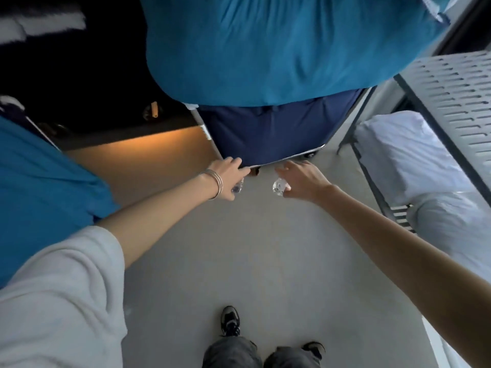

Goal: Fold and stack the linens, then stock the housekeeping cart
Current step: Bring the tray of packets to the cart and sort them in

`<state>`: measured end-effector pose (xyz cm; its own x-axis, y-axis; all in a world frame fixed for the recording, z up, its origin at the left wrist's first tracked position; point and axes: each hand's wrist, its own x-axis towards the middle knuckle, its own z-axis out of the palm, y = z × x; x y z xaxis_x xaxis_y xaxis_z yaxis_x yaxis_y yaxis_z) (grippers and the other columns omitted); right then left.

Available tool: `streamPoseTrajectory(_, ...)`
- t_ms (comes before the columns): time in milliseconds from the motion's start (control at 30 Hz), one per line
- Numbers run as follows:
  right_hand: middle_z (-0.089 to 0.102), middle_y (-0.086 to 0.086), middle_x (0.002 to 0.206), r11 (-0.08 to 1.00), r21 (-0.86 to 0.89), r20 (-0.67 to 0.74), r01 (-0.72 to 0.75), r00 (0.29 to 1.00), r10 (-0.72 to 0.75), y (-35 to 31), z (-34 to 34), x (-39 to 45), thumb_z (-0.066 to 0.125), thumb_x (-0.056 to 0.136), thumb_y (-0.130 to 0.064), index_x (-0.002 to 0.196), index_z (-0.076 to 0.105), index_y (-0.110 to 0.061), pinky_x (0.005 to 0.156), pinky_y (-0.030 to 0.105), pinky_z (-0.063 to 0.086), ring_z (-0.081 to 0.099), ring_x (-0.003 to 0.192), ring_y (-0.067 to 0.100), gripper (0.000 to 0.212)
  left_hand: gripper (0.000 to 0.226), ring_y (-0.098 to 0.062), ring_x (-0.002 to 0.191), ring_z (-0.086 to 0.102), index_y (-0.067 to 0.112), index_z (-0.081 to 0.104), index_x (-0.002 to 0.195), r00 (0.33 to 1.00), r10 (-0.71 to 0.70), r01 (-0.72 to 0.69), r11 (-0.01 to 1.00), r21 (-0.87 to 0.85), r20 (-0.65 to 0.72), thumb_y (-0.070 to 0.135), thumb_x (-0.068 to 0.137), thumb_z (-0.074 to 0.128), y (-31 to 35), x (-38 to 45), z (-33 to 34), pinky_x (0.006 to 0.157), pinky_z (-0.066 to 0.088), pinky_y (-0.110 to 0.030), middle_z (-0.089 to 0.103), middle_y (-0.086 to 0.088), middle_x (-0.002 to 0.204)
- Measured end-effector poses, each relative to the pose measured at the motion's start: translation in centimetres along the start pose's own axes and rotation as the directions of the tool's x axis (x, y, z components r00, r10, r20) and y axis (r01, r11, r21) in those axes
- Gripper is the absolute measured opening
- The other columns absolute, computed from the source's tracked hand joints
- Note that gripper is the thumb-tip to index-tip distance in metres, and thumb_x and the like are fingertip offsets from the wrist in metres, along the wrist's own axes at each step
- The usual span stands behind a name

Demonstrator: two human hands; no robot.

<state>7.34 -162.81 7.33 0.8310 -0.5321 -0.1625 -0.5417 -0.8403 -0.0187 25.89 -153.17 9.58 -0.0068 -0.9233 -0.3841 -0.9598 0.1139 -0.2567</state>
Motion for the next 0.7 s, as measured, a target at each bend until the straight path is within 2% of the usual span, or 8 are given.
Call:
streamPoseTrajectory(167, 0.055, 0.007, 0.113, 0.993, -0.061, 0.010, 0.104, 0.995, -0.103, -7.6, -2.7, 7.4, 0.061, 0.081, -0.030, 0.116, 0.051, -0.013, 0.083, 0.031, 0.039, 0.060, 0.098, 0.027, 0.040, 0.054, -0.027, 0.110, 0.047, 0.016, 0.042, 0.123, 0.997, -0.073, 0.073, 0.996, 0.041, 0.001, 0.033, 0.077, 0.063, -9.0, -3.8, 2.5, 0.064, 0.036, -0.030, 0.043, -0.009, 0.120)
streamPoseTrajectory(300, 0.056, 0.008, 0.112, 0.979, -0.096, -0.006, 0.181, 0.983, -0.182, -12.1, -5.2, 12.4, 0.060, 0.084, -0.029, 0.119, 0.051, -0.011, 0.082, 0.031, 0.039, 0.060, 0.097, 0.028, 0.040, 0.059, -0.027, 0.109, 0.048, 0.016, 0.041, 0.126, 0.993, -0.121, 0.120, 0.988, 0.092, 0.005, 0.040, 0.076, 0.061, -15.1, -6.0, 4.1, 0.080, 0.043, -0.034, 0.045, -0.010, 0.121)
streamPoseTrajectory(467, 0.062, 0.008, 0.108, 0.958, -0.106, -0.016, 0.268, 0.962, -0.271, -15.1, -6.8, 18.7, 0.060, 0.083, -0.032, 0.116, 0.055, -0.014, 0.073, 0.028, 0.035, 0.061, 0.093, 0.026, 0.038, 0.058, -0.027, 0.109, 0.047, 0.017, 0.040, 0.127, 0.979, -0.205, 0.204, 0.977, 0.056, 0.010, 0.041, 0.077, 0.059, -20.6, -7.3, 6.3, 0.083, 0.042, -0.035, 0.045, -0.010, 0.122)
streamPoseTrajectory(567, 0.060, 0.009, 0.109, 0.932, -0.119, -0.011, 0.341, 0.939, -0.345, -16.6, -8.3, 22.9, 0.061, 0.082, -0.030, 0.114, 0.055, -0.012, 0.075, 0.031, 0.043, 0.061, 0.096, 0.028, 0.038, 0.056, -0.027, 0.108, 0.048, 0.016, 0.040, 0.123, 0.960, -0.280, 0.280, 0.959, 0.037, 0.014, 0.040, 0.077, 0.060, -24.1, -7.3, 7.0, 0.082, 0.042, -0.035, 0.045, -0.010, 0.121)
streamPoseTrajectory(700, 0.057, 0.007, 0.107, 0.883, -0.191, -0.012, 0.429, 0.898, -0.439, -17.9, -10.9, 29.3, 0.061, 0.083, -0.034, 0.118, 0.049, -0.014, 0.077, 0.032, 0.043, 0.059, 0.093, 0.026, 0.042, 0.054, -0.027, 0.107, 0.048, 0.015, 0.041, 0.122, 0.930, -0.367, 0.366, 0.930, 0.038, 0.010, 0.040, 0.077, 0.059, -29.2, -6.6, 6.6, 0.081, 0.041, -0.035, 0.047, -0.009, 0.120)
